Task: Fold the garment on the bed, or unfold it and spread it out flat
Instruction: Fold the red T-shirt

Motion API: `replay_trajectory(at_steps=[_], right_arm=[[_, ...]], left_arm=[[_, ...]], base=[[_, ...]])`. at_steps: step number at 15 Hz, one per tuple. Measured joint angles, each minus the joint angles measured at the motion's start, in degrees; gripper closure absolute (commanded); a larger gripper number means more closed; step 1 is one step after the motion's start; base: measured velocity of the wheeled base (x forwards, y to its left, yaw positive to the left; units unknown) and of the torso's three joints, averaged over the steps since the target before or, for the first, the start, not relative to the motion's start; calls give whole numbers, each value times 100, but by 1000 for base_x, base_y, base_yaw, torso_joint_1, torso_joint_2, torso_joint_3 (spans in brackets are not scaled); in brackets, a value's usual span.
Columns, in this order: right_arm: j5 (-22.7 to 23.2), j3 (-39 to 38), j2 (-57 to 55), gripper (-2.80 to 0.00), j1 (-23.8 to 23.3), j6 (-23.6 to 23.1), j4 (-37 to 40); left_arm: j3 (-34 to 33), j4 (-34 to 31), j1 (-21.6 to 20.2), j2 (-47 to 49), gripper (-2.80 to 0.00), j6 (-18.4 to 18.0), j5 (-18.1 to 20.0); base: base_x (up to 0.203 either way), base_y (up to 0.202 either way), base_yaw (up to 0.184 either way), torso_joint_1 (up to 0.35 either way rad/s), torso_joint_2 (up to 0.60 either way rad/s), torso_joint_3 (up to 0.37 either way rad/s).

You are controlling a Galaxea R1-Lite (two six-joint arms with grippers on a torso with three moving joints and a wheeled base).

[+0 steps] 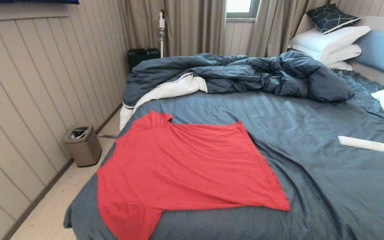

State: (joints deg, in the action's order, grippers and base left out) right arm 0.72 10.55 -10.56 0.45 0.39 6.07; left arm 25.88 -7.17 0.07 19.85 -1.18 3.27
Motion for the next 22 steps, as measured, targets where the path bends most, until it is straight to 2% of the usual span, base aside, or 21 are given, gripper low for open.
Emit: replay_trajectory(at_steps=[3, 7, 9, 13, 16, 17, 18, 22], right_arm=[[95, 1287, -1229, 0, 95, 227, 65], [122, 3148, -3562, 0, 130, 632, 100], [192, 3771, -4741, 0, -34, 854, 117], [596, 4315, -6954, 0, -603, 955, 195], [1170, 4413, -8158, 0, -955, 652, 696], [1300, 4410, -8459, -152, -1002, 487, 830], [1379, 4362, -8706, -280, -1028, 325, 899], [1480, 4002, -9188, -280, -984, 167, 954]], left_arm=[[635, -13, 4, 916, 0, 71, 160], [1694, -174, 20, 2610, 0, 347, 647], [2149, -361, 26, 3573, 0, 583, 932], [2700, -770, 33, 5453, 0, 955, 1328], [2764, -799, 35, 6501, 0, 1047, 1403], [2733, -670, 37, 6699, 0, 1088, 1409], [2691, -560, 37, 6851, 0, 1124, 1412], [2435, -282, 34, 7107, 0, 1142, 1423]], base=[[0, 0, 0, 0, 0, 0], [0, 0, 0, 0, 0, 0], [0, 0, 0, 0, 0, 0], [0, 0, 0, 0, 0, 0], [0, 0, 0, 0, 0, 0], [0, 0, 0, 0, 0, 0], [0, 0, 0, 0, 0, 0], [0, 0, 0, 0, 0, 0]])
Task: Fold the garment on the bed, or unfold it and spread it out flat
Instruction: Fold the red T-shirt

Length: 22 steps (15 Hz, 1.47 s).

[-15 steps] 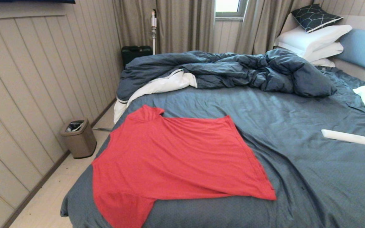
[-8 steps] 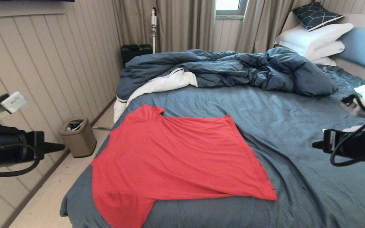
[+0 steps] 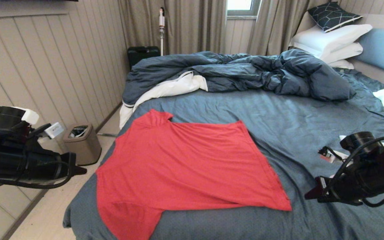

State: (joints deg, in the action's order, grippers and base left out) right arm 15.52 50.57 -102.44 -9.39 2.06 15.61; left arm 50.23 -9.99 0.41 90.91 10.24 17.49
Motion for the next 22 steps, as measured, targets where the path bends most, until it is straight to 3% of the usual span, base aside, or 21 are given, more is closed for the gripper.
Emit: replay_trajectory(at_steps=[6, 17, 18, 22], right_arm=[[94, -169, -118, -280, 758, 259, -76], [99, 461, -1008, -280, 1150, 479, -538], [95, 490, -1035, 0, 1245, 561, -540], [93, 563, -1116, 0, 1469, 639, -540]], left_arm=[[-233, 209, 2, 60, 0, -10, 0], [-175, 570, 2, 318, 0, -30, -9], [-173, 570, 2, 324, 0, -31, -9], [-170, 570, 2, 327, 0, -31, -11]], base=[[0, 0, 0, 0, 0, 0], [0, 0, 0, 0, 0, 0], [0, 0, 0, 0, 0, 0], [0, 0, 0, 0, 0, 0]])
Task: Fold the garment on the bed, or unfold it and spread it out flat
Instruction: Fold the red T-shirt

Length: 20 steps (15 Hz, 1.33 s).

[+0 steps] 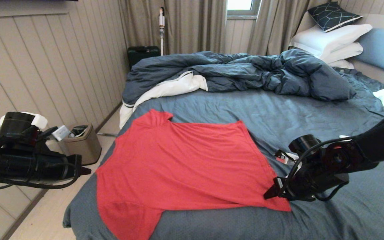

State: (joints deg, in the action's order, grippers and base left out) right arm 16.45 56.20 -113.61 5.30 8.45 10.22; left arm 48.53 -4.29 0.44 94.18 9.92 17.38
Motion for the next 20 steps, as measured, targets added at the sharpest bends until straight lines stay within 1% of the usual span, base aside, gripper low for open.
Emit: replay_trajectory(at_steps=[3, 6, 10, 14, 15, 17, 20], right_arm=[[3, -65, 23, 0, 7, -33, -1], [1, -245, 238, 0, -116, -51, -7], [-30, -510, 548, 0, -567, -130, -3], [-29, -713, 794, 0, -1345, -601, 22], [-22, -749, 844, 0, -1475, -716, 34], [-14, -783, 912, 0, -1613, -792, 39], [1, -781, 923, 0, -1624, -765, 15]], left_arm=[[9, -6, 0, 16, 0, 18, 33], [61, -2, 0, 148, 0, 51, 223], [62, -15, 0, 179, 0, 55, 229], [15, -55, -4, 90, 0, 53, 232], [9, -55, 23, 68, 0, 52, 234], [-18, -69, 19, 49, 0, 55, 227], [-128, -55, 25, 57, 0, 38, 227]], base=[[0, 0, 0, 0, 0, 0], [0, 0, 0, 0, 0, 0], [0, 0, 0, 0, 0, 0], [0, 0, 0, 0, 0, 0], [0, 0, 0, 0, 0, 0], [0, 0, 0, 0, 0, 0], [0, 0, 0, 0, 0, 0]])
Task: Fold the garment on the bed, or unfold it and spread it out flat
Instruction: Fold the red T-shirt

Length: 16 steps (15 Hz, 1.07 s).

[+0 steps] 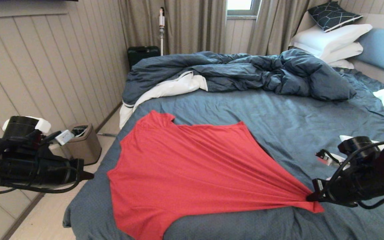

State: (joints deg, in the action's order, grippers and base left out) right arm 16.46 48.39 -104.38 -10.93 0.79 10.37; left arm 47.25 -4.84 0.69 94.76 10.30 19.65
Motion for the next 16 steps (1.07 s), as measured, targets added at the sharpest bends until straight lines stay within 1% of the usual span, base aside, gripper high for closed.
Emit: replay_trajectory(at_steps=[4, 7, 10, 11, 14, 16], right_arm=[[10, 42, -53, 0, 30, 3, -13], [10, 147, -187, 0, 38, 6, -24], [11, 241, -385, 0, 24, 22, -29], [10, 275, -447, 0, 17, 35, -31], [7, 359, -527, 0, -4, 55, -29], [10, 337, -482, 0, -2, 59, -33]], left_arm=[[-43, -23, 55, 129, 0, 62, 40], [-82, -33, 213, 195, 0, 412, 135], [-192, -15, 474, 298, 0, 518, 320], [-222, -6, 532, 381, -280, 560, 325], [-373, 202, 605, 686, -280, 716, 330], [-382, 351, 611, 801, -280, 886, 304]], base=[[0, 0, 0, 0, 0, 0], [0, 0, 0, 0, 0, 0], [0, 0, 0, 0, 0, 0], [0, 0, 0, 0, 0, 0], [0, 0, 0, 0, 0, 0], [0, 0, 0, 0, 0, 0]])
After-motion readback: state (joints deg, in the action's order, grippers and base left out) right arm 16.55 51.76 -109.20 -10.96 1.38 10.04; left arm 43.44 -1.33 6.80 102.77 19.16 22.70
